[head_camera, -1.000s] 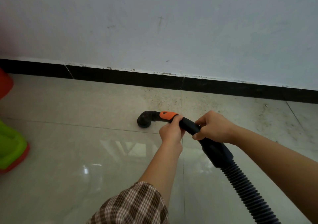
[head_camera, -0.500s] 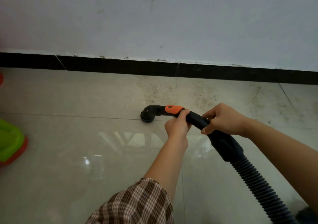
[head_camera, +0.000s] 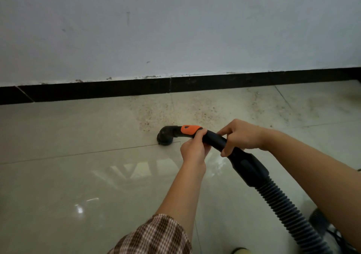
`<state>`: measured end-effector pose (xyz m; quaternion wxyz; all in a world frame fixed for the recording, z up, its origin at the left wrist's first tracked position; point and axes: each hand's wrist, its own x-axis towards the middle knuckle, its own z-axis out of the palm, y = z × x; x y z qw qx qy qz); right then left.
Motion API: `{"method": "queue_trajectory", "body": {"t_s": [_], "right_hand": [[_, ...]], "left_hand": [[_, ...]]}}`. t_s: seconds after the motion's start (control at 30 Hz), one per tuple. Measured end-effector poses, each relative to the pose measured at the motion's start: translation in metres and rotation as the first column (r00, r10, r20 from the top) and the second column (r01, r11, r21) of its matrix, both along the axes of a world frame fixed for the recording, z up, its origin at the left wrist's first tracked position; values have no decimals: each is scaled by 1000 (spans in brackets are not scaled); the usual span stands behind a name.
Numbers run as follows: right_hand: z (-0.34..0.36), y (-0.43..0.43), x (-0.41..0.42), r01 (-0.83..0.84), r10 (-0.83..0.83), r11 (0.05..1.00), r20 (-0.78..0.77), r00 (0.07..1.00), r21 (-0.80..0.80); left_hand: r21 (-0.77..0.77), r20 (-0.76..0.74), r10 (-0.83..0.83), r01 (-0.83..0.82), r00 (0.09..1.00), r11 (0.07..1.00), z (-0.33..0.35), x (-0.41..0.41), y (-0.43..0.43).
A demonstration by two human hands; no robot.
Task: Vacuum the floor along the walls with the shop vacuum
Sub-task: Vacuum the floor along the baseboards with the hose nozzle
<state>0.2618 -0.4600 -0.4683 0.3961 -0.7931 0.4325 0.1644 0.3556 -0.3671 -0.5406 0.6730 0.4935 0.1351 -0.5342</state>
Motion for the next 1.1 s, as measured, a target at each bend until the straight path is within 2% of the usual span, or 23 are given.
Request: {"method": "queue_trajectory", "body": {"t_s": [0.67,1.1], "right_hand": [[11,-5,-33,139,-140,990,25,990,21],[-1,-18,-23,117,-115,991,24,993,-69]], "left_hand": [[-38,19,-143,144,990,989,2,-21,-19],[-6,37,-118,119,992,993,-11,-10,-37]]}}
